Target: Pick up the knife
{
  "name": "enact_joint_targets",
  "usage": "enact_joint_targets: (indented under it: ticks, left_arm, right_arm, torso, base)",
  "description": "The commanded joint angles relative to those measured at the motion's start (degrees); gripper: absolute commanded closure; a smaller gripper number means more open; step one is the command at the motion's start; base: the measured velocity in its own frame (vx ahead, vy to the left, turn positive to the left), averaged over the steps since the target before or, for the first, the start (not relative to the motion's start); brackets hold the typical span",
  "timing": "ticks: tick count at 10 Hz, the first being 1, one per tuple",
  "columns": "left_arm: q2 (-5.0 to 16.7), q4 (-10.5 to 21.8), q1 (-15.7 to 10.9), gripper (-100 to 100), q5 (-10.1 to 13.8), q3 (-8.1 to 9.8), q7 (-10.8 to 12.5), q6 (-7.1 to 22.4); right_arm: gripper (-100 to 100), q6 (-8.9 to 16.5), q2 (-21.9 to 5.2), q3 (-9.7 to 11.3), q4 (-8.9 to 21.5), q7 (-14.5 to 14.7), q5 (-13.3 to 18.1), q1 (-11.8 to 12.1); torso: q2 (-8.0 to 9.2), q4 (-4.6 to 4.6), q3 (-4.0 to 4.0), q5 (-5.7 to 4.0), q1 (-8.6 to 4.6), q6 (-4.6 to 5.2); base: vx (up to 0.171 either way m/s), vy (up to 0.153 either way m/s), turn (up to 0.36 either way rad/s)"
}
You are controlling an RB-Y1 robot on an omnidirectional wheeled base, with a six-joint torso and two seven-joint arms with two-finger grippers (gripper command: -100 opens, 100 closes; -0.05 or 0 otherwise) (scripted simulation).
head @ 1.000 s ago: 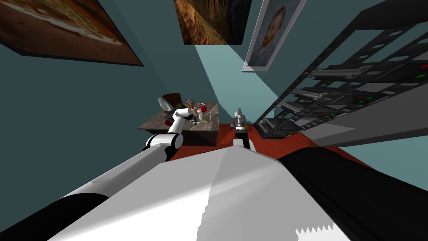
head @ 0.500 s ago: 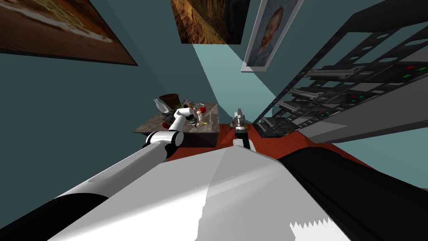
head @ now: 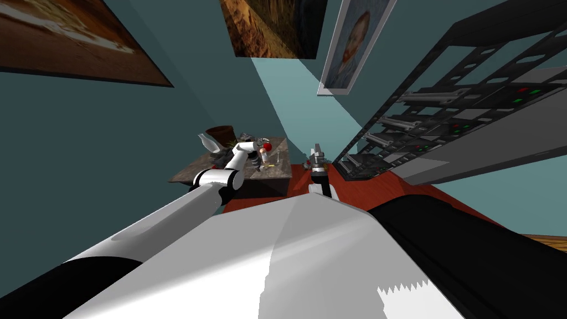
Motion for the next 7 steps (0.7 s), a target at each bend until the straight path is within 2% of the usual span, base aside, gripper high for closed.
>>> enact_joint_targets:
  ticks: [1,2,3,4,5,7]
  left_arm:
    - [-0.3,1.3,-0.8,-100,-0.6,-0.04,-0.5,2.5]
    - [-0.4,1.9,-1.3,-100,-0.8,-0.03,-0.7,3.2]
    - [-0.3,0.8,-0.6,-100,-0.7,-0.06,-0.5,2.8]
    - [-0.3,0.9,-0.7,0,-0.7,-0.05,-0.6,3.1]
    - [0.6,1.9,0.4,-100,-0.5,0.11,-2.3,1.2]
    - [0.9,2.3,0.8,-100,-0.4,0.17,-2.9,0.5]
  right_arm:
    - [0,0.0,0.0,0.0,0.0,0.0,0.0,0.0]
    - [0,0.0,0.0,0.0,0.0,0.0,0.0,0.0]
    - [0,0.0,0.0,0.0,0.0,0.0,0.0,0.0]
    - [0,0.0,0.0,0.0,0.0,0.0,0.0,0.0]
    - [0,0.0,0.0,0.0,0.0,0.0,0.0,0.0]
    - [0,0.0,0.0,0.0,0.0,0.0,0.0,0.0]
  torso:
    - [0.00,0.00,0.00,0.00,0.00,0.00]
    - [-0.02,-0.01,-0.02,0.00,-0.01,0.00]
    - [-0.01,-0.01,-0.01,-0.01,-0.06,0.00]
    - [0.13,0.01,0.06,-0.02,-0.12,-0.01]
    - [0.26,0.05,0.14,-0.03,-0.15,0.00]
    - [0.34,0.07,0.19,-0.08,-0.38,0.01]
  base:
    - [0.098,0.045,-0.063]
    - [0.091,0.027,-0.064]
    - [0.040,0.010,-0.011]
    - [0.007,0.002,0.003]
    - [0.004,-0.052,0.016]
    - [-0.001,-0.057,0.015]
